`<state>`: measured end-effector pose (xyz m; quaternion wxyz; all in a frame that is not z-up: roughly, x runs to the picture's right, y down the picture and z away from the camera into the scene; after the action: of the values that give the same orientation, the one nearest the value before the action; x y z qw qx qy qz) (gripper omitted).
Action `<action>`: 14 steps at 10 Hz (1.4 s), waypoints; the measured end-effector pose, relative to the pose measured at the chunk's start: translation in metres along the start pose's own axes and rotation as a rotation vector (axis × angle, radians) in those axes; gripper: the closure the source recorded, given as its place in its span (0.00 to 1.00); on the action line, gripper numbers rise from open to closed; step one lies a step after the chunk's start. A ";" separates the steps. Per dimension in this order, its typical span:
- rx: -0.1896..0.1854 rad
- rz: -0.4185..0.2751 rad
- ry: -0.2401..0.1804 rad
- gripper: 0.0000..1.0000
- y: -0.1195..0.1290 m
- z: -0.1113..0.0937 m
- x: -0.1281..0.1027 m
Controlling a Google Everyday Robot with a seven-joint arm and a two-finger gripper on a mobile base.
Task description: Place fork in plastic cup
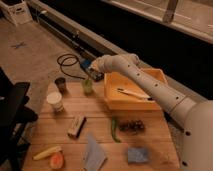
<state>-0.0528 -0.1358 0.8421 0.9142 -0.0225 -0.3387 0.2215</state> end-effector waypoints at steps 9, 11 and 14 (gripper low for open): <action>-0.056 0.101 0.036 1.00 0.034 0.019 0.035; -0.064 0.114 0.038 1.00 0.037 0.022 0.038; -0.091 0.122 0.055 1.00 0.046 0.026 0.044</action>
<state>-0.0573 -0.0788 0.8798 0.9059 -0.0907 -0.3212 0.2606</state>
